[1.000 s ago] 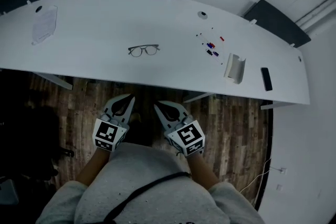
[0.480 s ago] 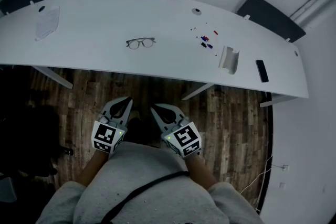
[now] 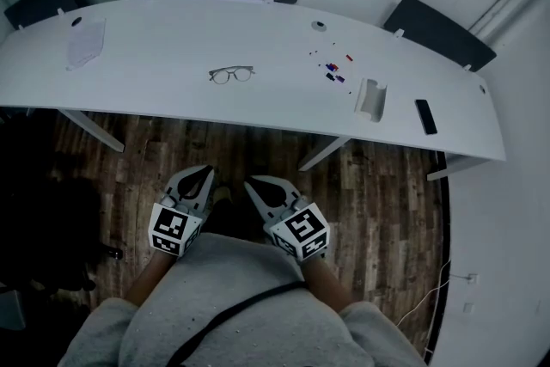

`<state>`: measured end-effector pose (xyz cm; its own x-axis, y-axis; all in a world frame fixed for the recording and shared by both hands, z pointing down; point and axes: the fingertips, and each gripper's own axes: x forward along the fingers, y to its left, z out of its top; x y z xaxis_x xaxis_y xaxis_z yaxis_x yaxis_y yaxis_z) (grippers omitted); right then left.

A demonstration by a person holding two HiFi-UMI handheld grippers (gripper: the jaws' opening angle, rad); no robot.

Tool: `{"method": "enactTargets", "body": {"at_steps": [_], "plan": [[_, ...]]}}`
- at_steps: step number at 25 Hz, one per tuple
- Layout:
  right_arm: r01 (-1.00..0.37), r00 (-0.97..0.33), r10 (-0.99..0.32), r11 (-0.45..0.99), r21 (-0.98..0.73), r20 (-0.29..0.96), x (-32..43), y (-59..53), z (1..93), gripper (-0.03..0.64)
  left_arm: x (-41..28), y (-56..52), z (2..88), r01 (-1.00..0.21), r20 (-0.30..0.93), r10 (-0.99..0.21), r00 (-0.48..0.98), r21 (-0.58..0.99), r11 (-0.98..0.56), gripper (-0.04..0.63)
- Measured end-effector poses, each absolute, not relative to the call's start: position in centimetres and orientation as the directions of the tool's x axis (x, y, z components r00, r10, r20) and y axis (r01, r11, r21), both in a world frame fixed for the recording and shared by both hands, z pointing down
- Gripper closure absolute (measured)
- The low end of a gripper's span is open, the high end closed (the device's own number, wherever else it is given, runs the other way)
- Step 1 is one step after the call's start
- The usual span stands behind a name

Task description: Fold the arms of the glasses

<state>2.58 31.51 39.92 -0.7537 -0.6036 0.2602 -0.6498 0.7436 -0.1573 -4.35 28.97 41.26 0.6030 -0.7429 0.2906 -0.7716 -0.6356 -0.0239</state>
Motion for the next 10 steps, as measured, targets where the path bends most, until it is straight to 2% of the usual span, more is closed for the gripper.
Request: {"method": "enactTargets", "body": {"at_steps": [10], "plan": [[-0.63, -0.773, -0.589, 0.758, -0.17, 0.237, 2.61, 32.31, 39.17, 0.597, -3.59, 29.29, 40.53, -0.754, 0.29, -0.733, 0.615, -0.058, -0.655, 0.58]]}}
